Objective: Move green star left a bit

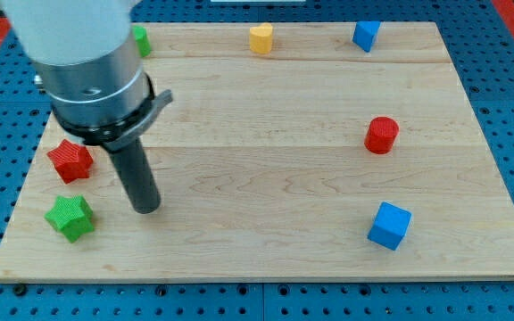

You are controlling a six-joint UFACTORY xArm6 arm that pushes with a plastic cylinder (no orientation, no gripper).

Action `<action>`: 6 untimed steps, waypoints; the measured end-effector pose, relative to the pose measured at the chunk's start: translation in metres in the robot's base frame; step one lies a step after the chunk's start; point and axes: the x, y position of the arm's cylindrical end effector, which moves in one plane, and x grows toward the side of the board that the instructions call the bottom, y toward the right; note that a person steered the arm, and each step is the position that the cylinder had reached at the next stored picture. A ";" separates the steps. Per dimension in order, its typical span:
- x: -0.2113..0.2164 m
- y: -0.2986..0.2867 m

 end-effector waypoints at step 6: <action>0.010 -0.077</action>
